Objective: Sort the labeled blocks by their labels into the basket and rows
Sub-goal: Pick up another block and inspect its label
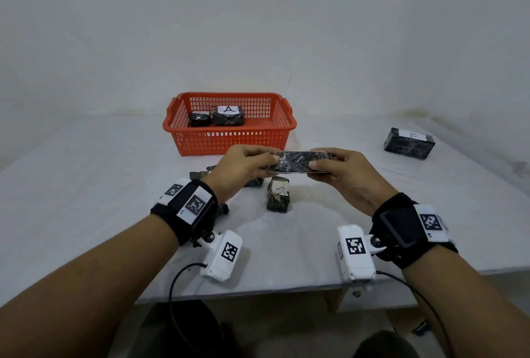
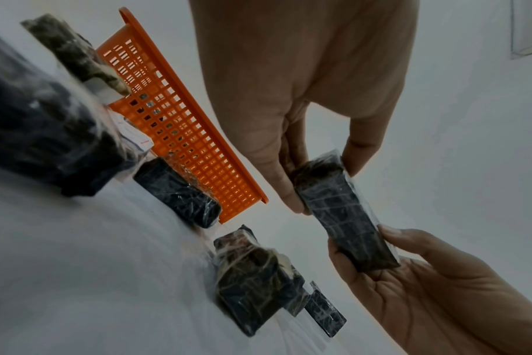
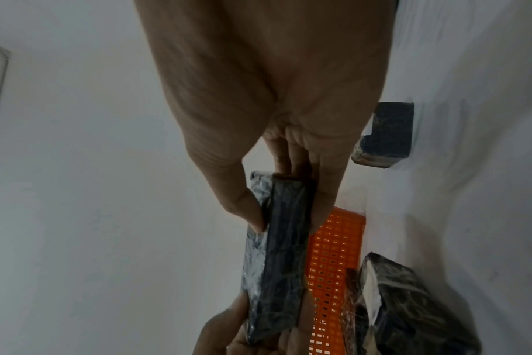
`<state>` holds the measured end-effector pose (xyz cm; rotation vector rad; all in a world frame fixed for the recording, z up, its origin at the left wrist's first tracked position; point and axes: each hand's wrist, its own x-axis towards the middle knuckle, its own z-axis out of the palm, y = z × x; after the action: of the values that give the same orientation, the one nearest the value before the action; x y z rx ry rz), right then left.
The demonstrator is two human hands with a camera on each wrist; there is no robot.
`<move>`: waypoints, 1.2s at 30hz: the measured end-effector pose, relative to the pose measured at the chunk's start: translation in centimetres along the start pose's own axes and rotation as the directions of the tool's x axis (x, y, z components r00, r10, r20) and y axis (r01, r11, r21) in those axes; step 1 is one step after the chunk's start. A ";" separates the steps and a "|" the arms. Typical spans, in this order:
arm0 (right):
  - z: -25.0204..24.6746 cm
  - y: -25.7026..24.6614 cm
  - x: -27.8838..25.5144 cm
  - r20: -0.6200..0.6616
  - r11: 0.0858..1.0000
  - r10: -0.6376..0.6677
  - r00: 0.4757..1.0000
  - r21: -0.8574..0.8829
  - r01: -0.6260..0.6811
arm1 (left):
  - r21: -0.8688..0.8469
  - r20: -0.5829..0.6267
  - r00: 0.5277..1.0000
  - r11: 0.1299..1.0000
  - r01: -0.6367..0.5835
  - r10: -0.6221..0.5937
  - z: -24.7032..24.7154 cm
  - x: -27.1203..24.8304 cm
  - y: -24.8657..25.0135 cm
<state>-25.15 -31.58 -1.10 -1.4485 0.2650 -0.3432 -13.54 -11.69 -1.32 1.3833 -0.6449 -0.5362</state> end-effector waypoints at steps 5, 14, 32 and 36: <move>0.0 0.1 0.0 0.006 1.000 0.003 1.000 0.025 -0.003 | 0.057 -0.029 0.999 0.998 -0.017 0.019 0.0 0.0 0.0; 0.7 0.4 0.3 -0.017 0.997 -0.017 1.000 -0.077 0.016 | 0.076 -0.035 0.998 0.996 -0.040 0.042 0.0 0.0 -0.1; 1.3 0.3 -0.6 -0.027 0.999 -0.036 0.999 -0.035 0.035 | 0.186 -0.030 0.999 0.982 -0.021 0.027 -0.3 0.1 -0.3; 1.4 -0.2 -0.6 0.013 1.000 -0.016 1.000 0.025 0.015 | 0.193 -0.050 0.998 0.981 -0.035 0.045 -0.4 0.1 -0.4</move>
<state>-25.22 -30.12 -0.78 -1.4286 0.2381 -0.3480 -13.13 -11.54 -1.77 1.5576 -0.6926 -0.4107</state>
